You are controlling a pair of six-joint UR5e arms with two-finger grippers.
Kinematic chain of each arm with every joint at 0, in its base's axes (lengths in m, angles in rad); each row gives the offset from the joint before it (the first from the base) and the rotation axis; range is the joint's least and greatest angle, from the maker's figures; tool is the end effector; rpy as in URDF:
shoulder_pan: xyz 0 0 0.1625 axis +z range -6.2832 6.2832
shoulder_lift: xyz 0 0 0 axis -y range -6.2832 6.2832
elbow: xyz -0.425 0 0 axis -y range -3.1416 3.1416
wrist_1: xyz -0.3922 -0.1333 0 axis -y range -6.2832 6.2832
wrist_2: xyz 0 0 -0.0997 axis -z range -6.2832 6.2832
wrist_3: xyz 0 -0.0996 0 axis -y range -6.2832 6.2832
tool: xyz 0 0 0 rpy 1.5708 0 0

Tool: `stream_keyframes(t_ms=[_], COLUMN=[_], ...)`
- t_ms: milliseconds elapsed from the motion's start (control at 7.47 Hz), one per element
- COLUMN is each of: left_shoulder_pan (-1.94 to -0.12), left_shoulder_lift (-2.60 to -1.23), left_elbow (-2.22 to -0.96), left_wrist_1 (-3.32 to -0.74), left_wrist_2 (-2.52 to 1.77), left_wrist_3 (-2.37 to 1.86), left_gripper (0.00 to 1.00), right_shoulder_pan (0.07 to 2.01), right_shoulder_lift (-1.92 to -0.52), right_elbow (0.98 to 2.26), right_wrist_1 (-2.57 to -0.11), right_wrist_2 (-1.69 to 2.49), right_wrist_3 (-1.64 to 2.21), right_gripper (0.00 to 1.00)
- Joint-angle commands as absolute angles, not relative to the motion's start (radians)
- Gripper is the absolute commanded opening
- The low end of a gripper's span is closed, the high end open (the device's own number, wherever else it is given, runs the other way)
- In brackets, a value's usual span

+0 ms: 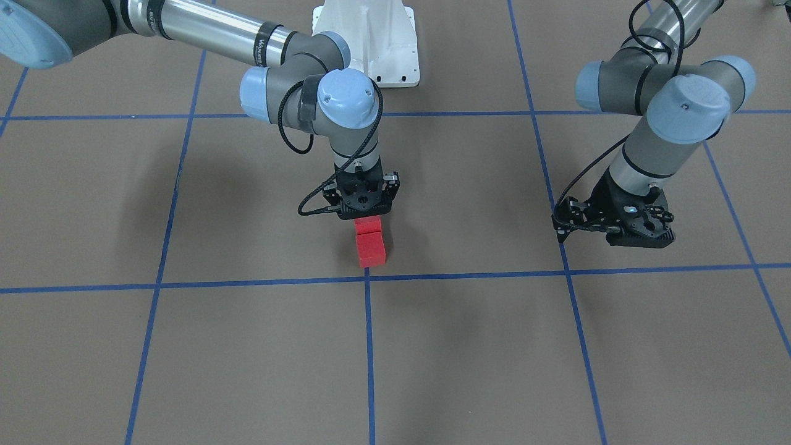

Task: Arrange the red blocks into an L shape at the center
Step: 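Lower the red cube against the center cube and open the right gripper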

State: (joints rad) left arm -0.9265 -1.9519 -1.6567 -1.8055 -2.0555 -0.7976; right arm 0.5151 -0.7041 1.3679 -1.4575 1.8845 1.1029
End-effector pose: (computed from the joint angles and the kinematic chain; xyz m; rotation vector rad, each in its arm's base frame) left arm 0.3157 -0.5649 0.3834 0.2097 0.8018 0.0256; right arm -0.6199 -0.4688 0.1936 0.1012 -0.8195 -0.0774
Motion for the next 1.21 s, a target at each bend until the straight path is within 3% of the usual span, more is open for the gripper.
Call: stream_keyframes(t_ms=[0, 134, 268, 1072], left_shoulder_pan=[-0.927, -0.927, -0.927, -0.927], left_shoulder_lift=[-1.953, -1.953, -1.953, -1.954], left_elbow=[-1.657, -1.657, -1.655, -1.651], left_wrist_1=[-1.805, -1.805, -1.805, -1.805], left_wrist_2=[-2.056, -2.056, -2.056, -2.056], left_wrist_3=[-0.798, -0.798, -0.798, -0.798], left_gripper=[0.99, 0.99, 0.99, 0.99], right_shoulder_pan=[0.514, 0.514, 0.514, 0.515], right_shoulder_lift=[-0.706, -0.707, -0.709, -0.709], right_elbow=[1.368, 1.368, 1.368, 1.37], right_wrist_1=[-1.457, -1.457, -1.457, -1.454], right_wrist_2=[1.884, 1.882, 1.876, 1.868], right_wrist_3=[1.103, 1.103, 1.101, 1.101], right_gripper=[0.38, 0.58, 0.66, 0.82])
